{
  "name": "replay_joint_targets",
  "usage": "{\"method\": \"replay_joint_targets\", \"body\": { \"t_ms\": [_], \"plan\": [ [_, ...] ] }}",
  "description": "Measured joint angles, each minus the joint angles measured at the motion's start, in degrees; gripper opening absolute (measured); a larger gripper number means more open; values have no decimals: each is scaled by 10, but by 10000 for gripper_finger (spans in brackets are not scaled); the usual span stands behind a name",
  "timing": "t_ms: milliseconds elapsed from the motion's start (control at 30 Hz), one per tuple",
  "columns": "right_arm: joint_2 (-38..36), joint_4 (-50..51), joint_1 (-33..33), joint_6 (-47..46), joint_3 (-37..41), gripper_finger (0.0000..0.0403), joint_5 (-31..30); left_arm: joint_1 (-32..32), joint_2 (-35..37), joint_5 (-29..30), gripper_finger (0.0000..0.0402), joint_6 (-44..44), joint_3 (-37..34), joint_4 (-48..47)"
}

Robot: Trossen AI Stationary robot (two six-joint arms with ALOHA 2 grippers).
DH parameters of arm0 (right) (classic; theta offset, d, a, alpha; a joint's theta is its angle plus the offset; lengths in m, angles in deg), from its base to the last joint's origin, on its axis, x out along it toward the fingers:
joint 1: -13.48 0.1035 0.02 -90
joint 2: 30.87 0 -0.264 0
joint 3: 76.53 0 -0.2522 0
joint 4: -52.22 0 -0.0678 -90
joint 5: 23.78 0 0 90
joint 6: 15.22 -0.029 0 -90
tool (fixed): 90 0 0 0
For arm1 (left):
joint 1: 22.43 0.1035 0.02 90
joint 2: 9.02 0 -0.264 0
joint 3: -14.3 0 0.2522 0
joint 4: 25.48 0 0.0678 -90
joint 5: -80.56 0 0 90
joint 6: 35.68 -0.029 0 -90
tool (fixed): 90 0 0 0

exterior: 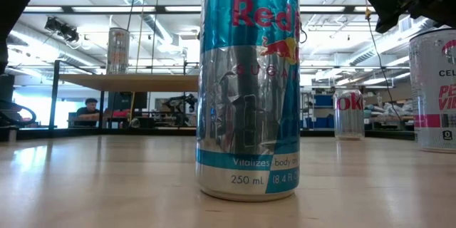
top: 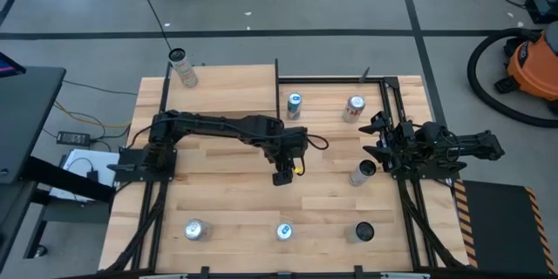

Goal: Place canned beverage on shelf
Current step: Put the left white-pink soda can on the shelf

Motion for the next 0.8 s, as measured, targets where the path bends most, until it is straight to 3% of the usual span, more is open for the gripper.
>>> {"method": "replay_joint_targets", "body": {
  "t_ms": [467, 800],
  "plan": [
    [0, 0, 0, 0, 0, 285, 0, 0, 0, 2, 277, -1, 0, -10],
    [0, 0, 0, 0, 0, 285, 0, 0, 7, 2, 268, -14, 0, -38]
  ]
}}
